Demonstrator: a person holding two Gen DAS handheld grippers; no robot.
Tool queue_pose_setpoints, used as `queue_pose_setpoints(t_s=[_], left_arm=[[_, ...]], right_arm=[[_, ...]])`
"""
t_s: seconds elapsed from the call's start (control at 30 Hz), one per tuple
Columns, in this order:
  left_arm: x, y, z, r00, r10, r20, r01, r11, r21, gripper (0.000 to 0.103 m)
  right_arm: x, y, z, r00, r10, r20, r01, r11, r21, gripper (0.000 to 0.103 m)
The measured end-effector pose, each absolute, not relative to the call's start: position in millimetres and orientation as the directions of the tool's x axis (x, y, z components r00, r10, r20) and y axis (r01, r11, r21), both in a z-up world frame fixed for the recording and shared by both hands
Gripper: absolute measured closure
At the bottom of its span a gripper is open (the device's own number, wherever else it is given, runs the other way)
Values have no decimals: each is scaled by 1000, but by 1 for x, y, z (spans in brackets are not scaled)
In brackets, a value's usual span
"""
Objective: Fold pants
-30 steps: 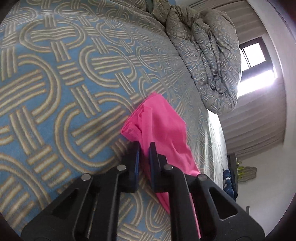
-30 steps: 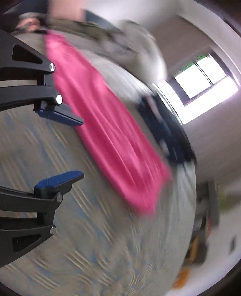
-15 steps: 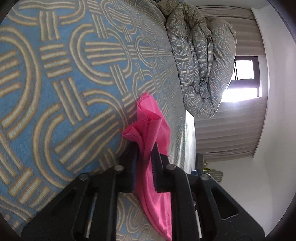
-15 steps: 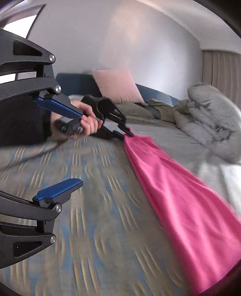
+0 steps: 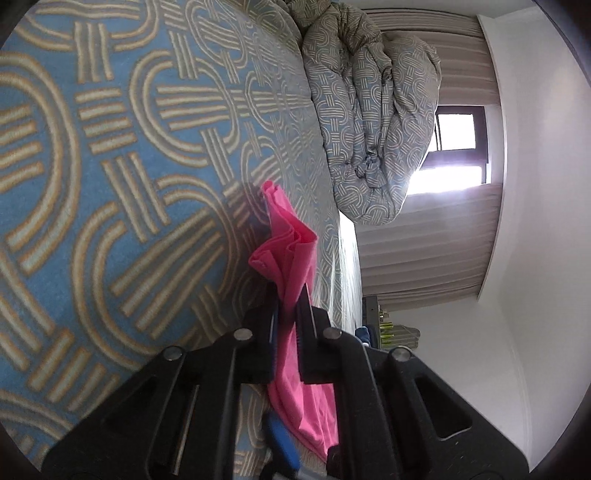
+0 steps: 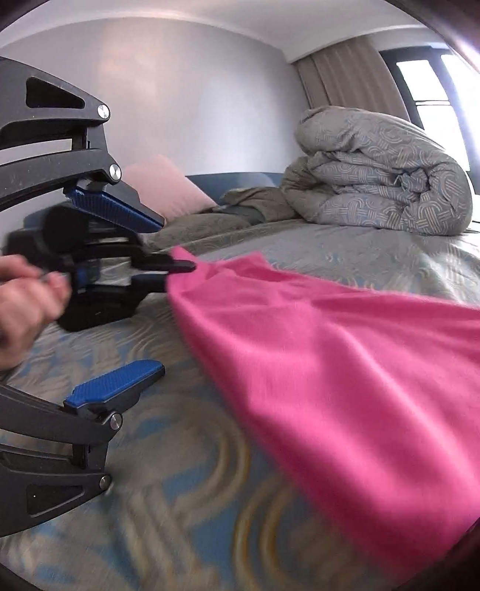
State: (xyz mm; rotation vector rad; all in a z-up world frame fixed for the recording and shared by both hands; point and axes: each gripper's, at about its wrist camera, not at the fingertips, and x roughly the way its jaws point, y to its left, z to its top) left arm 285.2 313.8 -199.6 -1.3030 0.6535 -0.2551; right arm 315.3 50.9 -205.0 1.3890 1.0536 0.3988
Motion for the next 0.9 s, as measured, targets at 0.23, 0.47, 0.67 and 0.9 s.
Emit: queue_pose_setpoints(t_s=[0.23, 0.47, 0.67, 0.9], left_arm=[[287, 313, -200, 789, -523, -323, -193, 288, -938, 94], [298, 317, -201, 786, -552, -279, -182, 225, -957, 94], [303, 318, -195, 781, -578, -235, -129, 218, -967, 94], [299, 320, -197, 780, -590, -211, -111, 200, -973, 94]], right_arm=[[345, 60, -203, 578, 695, -427, 415, 201, 887, 33], [328, 68, -234, 513, 784, -350, 475, 80, 876, 87], [326, 75, -226, 494, 808, -322, 483, 53, 874, 60], [327, 81, -222, 524, 790, -318, 505, 13, 863, 35]])
